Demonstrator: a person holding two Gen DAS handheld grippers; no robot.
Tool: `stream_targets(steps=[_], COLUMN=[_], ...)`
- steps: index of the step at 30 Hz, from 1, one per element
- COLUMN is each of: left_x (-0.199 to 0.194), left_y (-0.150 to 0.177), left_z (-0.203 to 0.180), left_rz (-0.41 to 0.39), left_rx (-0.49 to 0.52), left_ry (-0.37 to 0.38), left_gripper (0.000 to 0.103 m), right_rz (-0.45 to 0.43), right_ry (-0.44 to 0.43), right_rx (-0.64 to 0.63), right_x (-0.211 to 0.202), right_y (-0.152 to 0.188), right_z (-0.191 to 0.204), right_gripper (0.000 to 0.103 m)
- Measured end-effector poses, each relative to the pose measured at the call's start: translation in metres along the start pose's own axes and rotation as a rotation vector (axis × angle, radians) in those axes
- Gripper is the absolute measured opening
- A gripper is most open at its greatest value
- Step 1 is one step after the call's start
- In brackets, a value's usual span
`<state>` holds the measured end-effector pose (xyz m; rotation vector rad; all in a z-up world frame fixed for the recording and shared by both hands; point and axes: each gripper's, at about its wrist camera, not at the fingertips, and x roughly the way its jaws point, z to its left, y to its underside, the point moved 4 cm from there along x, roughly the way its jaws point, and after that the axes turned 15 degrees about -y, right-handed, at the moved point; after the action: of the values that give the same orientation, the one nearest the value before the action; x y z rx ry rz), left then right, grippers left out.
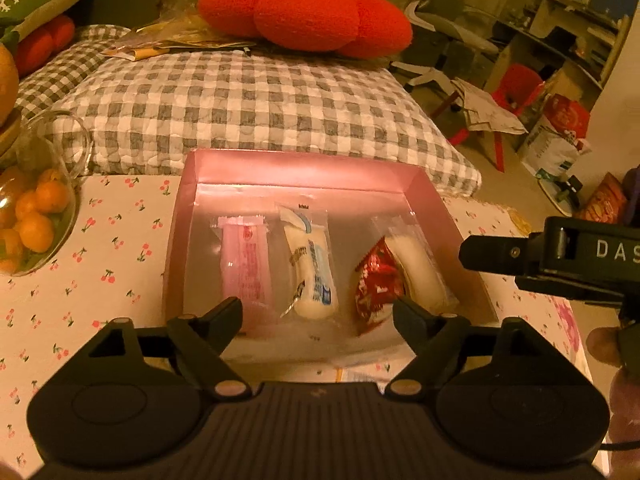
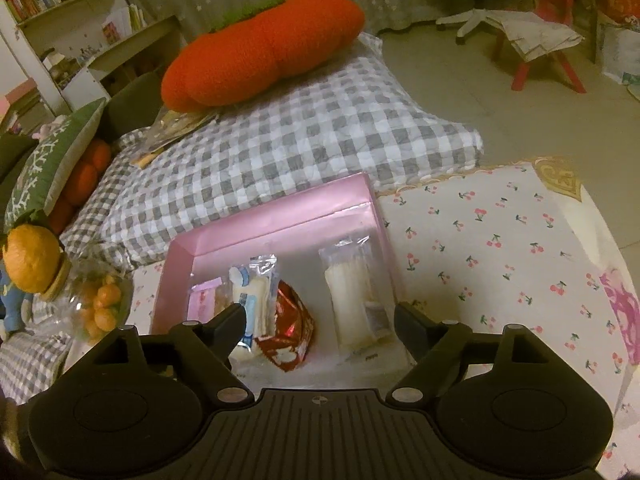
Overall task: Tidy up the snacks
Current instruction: 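Lift both tools out of the box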
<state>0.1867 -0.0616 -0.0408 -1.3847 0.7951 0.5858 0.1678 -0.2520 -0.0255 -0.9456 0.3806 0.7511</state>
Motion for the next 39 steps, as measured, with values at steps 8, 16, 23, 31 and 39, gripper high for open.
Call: stream_targets(steps=[8, 16, 23, 31, 39], left_x=[-0.016, -0.032, -0.043, -0.055, -0.060], left_y=[0.016, 0.036, 0.051, 0.072, 0.084], left_z=[0.008, 0.018, 0.027, 0.039, 0.043], left_rz=[0.004, 0.001, 0.004, 0.001, 0.003], left_rx=[0.018, 0.040, 0.047, 0.051, 0.068], left_ry=[0.001, 0.002, 0.012, 0.011, 0.008], left_gripper=[0.091, 0.093, 0.095, 0.096, 0.097], right_rz=[0.010, 0.032, 0.044, 0.042, -0.006], right_ry=[0.016, 0.019, 0.037, 0.054, 0.067], right_rx=[-0.087, -0.120, -0.168, -0.207, -0.237], right_x=[-0.018, -0.030, -0.045, -0.062, -0.074], right_y=[0.014, 0.036, 0.055, 0.069, 0.083], right_z=[0.016, 0.020, 0.024, 0.028, 0.029], right_gripper=[0.085, 0.086, 0.086, 0.090, 0.090])
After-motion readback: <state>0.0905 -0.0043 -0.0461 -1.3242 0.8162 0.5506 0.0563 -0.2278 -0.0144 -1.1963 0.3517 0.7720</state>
